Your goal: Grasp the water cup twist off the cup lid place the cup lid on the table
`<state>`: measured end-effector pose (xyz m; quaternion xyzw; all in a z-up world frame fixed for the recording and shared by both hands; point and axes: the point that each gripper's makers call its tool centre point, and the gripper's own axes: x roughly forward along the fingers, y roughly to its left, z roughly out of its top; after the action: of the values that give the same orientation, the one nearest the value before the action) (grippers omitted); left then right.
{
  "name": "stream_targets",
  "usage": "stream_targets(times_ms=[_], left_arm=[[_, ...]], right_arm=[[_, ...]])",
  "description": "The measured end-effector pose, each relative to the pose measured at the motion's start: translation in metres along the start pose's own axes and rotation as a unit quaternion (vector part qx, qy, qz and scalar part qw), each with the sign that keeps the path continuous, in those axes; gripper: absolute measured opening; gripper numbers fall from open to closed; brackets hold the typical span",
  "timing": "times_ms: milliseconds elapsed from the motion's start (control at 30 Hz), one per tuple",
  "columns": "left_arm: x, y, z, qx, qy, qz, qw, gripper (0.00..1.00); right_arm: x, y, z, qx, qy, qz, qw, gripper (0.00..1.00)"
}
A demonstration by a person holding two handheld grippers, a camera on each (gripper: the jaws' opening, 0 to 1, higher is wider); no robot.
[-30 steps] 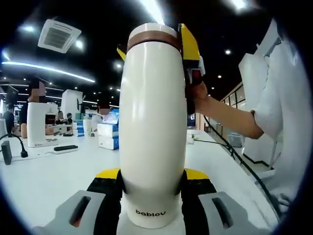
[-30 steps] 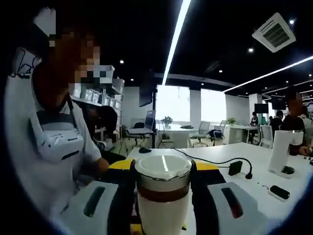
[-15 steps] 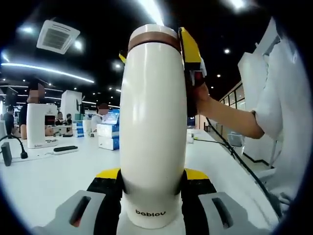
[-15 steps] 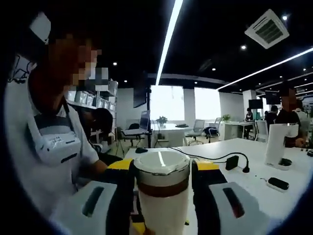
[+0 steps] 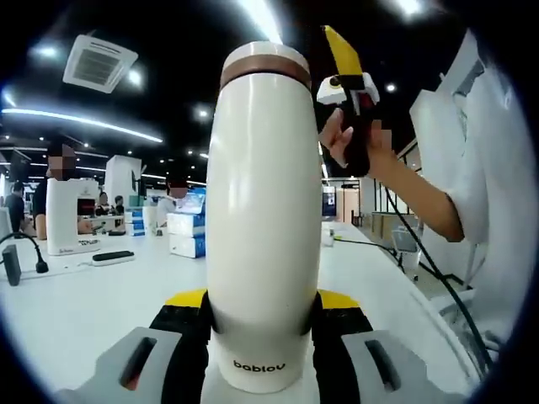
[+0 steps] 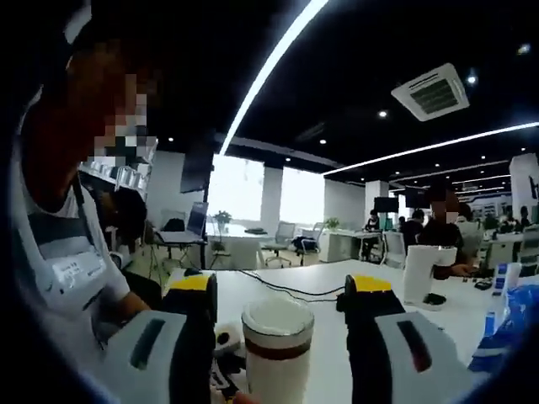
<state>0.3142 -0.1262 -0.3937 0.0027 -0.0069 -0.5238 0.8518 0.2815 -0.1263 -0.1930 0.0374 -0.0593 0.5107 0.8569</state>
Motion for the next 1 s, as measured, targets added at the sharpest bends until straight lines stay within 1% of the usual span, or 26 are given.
stream_targets(times_ms=[33, 67, 100, 167, 233, 267, 300, 367, 433, 467, 533, 633, 733, 933, 1000], left_arm=[[0.000, 0.000, 0.000, 0.000, 0.000, 0.000, 1.0000, 0.48], [0.000, 0.000, 0.000, 0.000, 0.000, 0.000, 1.0000, 0.48], [0.000, -0.001, 0.000, 0.000, 0.000, 0.000, 1.0000, 0.48], [0.000, -0.001, 0.000, 0.001, 0.000, 0.001, 1.0000, 0.48], [0.000, 0.000, 0.000, 0.000, 0.000, 0.001, 1.0000, 0.48], [0.000, -0.001, 0.000, 0.000, 0.000, 0.001, 1.0000, 0.48], [0.000, -0.001, 0.000, 0.000, 0.000, 0.001, 1.0000, 0.48], [0.000, -0.001, 0.000, 0.000, 0.000, 0.002, 1.0000, 0.48], [0.000, -0.001, 0.000, 0.000, 0.000, 0.002, 1.0000, 0.48], [0.000, -0.001, 0.000, 0.000, 0.000, 0.002, 1.0000, 0.48], [0.000, -0.001, -0.001, -0.001, 0.000, 0.002, 1.0000, 0.48], [0.000, -0.001, -0.001, -0.001, 0.000, 0.002, 1.0000, 0.48], [0.000, -0.002, -0.001, -0.001, 0.000, 0.002, 1.0000, 0.48], [0.000, -0.001, -0.001, -0.002, 0.000, 0.002, 1.0000, 0.48], [0.000, -0.001, -0.001, -0.002, 0.001, 0.002, 1.0000, 0.48]], right_arm=[[-0.001, 0.003, -0.002, 0.014, 0.002, -0.013, 0.9998, 0.67], [-0.003, 0.006, -0.003, 0.014, 0.003, -0.023, 0.9996, 0.68], [-0.004, 0.010, -0.004, 0.009, 0.002, -0.026, 0.9996, 0.68], [-0.005, 0.013, -0.012, 0.016, 0.012, -0.059, 0.9981, 0.70], [-0.006, 0.018, -0.021, 0.012, 0.020, -0.092, 0.9955, 0.71], [-0.009, 0.016, -0.024, 0.010, 0.022, -0.118, 0.9927, 0.71], [-0.009, 0.018, -0.026, -0.008, 0.026, -0.134, 0.9906, 0.71], [-0.011, 0.022, -0.030, -0.028, 0.027, -0.169, 0.9848, 0.71], [-0.011, 0.026, -0.032, -0.052, 0.027, -0.192, 0.9796, 0.72], [-0.011, 0.028, -0.033, -0.058, 0.027, -0.205, 0.9768, 0.72], [-0.010, 0.034, -0.039, -0.051, 0.026, -0.230, 0.9715, 0.72], [-0.012, 0.034, -0.049, -0.061, 0.031, -0.272, 0.9599, 0.73], [-0.012, 0.033, -0.056, -0.052, 0.037, -0.286, 0.9562, 0.73], [-0.012, 0.026, -0.060, -0.042, 0.041, -0.299, 0.9526, 0.71], [-0.009, 0.022, -0.063, -0.039, 0.050, -0.304, 0.9507, 0.73]])
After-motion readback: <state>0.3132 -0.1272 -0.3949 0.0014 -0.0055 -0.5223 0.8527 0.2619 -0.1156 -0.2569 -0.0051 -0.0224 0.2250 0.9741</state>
